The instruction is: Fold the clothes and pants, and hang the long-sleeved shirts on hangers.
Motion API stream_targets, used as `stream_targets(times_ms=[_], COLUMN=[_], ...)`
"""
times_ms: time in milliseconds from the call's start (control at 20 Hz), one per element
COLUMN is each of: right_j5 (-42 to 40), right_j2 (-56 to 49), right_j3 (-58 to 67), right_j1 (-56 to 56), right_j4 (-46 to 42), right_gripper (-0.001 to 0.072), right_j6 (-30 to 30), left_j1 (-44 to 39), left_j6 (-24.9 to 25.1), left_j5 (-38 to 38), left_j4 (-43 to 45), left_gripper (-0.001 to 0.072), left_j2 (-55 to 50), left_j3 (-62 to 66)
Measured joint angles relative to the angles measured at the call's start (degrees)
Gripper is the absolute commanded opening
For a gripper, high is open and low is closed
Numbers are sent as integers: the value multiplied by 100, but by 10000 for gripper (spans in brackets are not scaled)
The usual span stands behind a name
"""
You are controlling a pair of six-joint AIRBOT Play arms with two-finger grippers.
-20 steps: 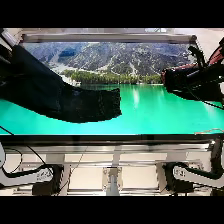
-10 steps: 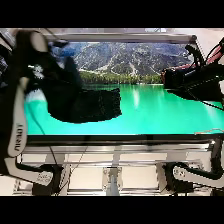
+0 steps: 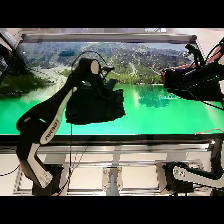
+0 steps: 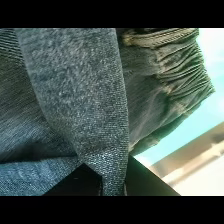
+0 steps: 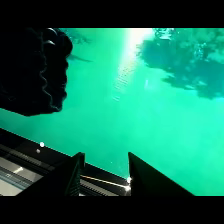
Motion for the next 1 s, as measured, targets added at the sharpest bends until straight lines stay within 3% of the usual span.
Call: stream_targets(times_ms=[100,150,450,750,800,900,950,1000], right_j5=[0,-2,-85,-223,-236,-245,-256,-267], right_j2=[-2,-2,-2,-2,-2,-2,0,0], right_j3=[0,0,0,0,0,-2,-20,-68], right_j1=[0,0,0,0,0,2,15,46], right_j4=[-2,-2,0,0,0,0,0,9], right_gripper=[309,309,311,312,311,308,306,292], right_j6=[-2,0,-70,-103,-107,-109,-109,-109], left_j1=[-33,-42,-7,-24,-31,-4,59,166], left_j6=[-22,-17,356,675,772,1014,1130,1226], left_j5=[219,315,560,304,304,304,317,404], left_j4=[-544,-807,-2262,-3773,-4063,-4736,-4966,-5119], left_gripper=[510,625,627,626,581,256,254,202], left_j2=[-162,-205,-313,-330,-330,-317,-278,-214], left_j3=[0,2,2,2,2,2,2,2])
